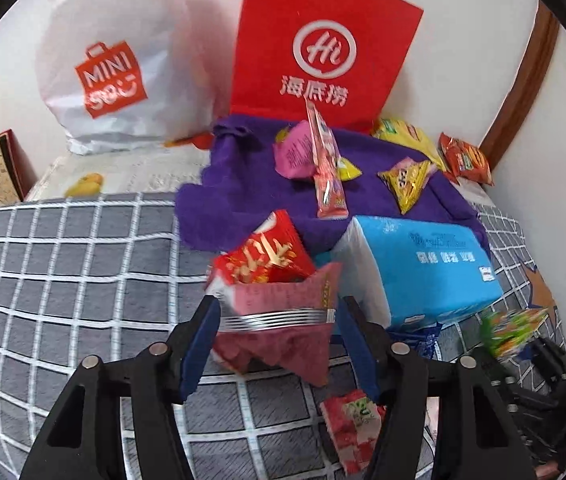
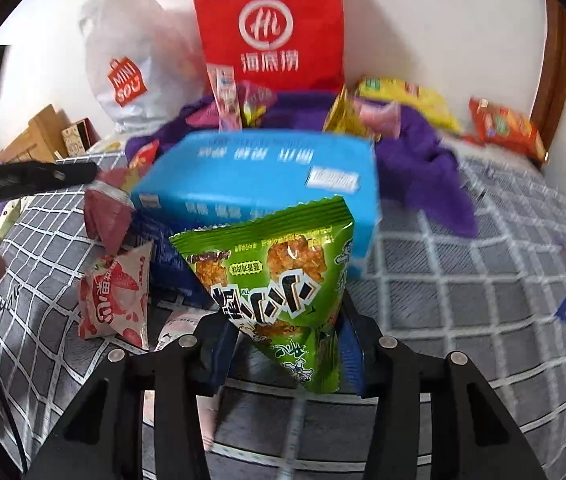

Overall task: Organize snacks
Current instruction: 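Grasp the green snack bag with the right tool while the left tool grasps the pink packet, then lift both held bags and carry them over the purple towel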

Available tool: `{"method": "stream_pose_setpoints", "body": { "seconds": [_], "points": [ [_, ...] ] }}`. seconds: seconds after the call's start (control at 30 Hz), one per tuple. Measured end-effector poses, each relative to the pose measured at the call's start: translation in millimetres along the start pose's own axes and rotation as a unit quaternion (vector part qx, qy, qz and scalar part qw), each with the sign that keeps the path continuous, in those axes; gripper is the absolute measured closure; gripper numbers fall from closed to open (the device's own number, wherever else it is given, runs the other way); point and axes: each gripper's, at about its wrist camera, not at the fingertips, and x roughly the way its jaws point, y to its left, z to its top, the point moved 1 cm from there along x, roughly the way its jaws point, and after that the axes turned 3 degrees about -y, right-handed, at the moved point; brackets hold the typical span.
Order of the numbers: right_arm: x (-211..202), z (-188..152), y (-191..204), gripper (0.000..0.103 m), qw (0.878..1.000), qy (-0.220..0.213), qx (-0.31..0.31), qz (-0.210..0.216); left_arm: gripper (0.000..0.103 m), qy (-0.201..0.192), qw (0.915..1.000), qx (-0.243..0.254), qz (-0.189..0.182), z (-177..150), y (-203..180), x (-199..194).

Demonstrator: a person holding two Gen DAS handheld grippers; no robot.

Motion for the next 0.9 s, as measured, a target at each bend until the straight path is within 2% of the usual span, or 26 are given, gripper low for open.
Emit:
{"method": "stream_pose_setpoints", "body": {
  "seconds": [0.07, 0.17, 0.27, 0.37, 0.47, 0.53, 0.6, 0.8, 0.9],
  "points": [
    [-7.1, 0.2, -4.4, 0.057, 1.000, -0.017, -0.012, -0.004, 0.037, -0.007, 0.9999, 0.007, 0.013, -3.1, -2.2, 6.0],
    [-9.3, -2.4, -13.9, 0.057, 0.999, -0.032, -0.008, -0.010, 0.036, -0.007, 0.9994, 0.016, 0.028, -7.4, -4.0, 11.6],
    [-10.8, -4.0, -22.6, 0.057, 0.999, -0.036, 0.014, -0.008, 0.034, 0.001, 0.9996, 0.010, 0.026, -11.1, -2.1, 16.2],
    [-12.3, -2.2, -28.3, 0.057, 0.998, -0.047, 0.033, 0.002, 0.034, -0.010, 0.9996, 0.001, 0.025, -13.4, -0.2, 15.9],
    [-10.5, -2.6, -30.5, 0.057, 0.998, -0.044, 0.041, 0.014, 0.034, -0.018, 0.9993, 0.013, 0.031, -15.8, -3.8, 16.6],
    [-5.7, -2.5, -30.4, 0.057, 0.998, -0.036, 0.040, 0.015, 0.040, -0.020, 0.9984, 0.027, 0.045, -17.2, -8.5, 17.4],
    [-1.2, -2.2, -29.8, 0.057, 0.999, -0.025, 0.038, 0.013, 0.041, -0.023, 0.9977, 0.038, 0.052, -17.0, -12.0, 16.5],
    [5.9, -4.2, -33.9, 0.057, 0.999, -0.008, 0.050, 0.013, 0.045, -0.035, 0.9982, 0.041, 0.025, -16.5, -16.7, 9.0],
    [6.9, -5.6, -41.1, 0.057, 0.997, -0.007, 0.070, 0.017, 0.045, -0.029, 0.9989, 0.032, 0.015, -15.8, -14.9, 8.9]
  ]
}}
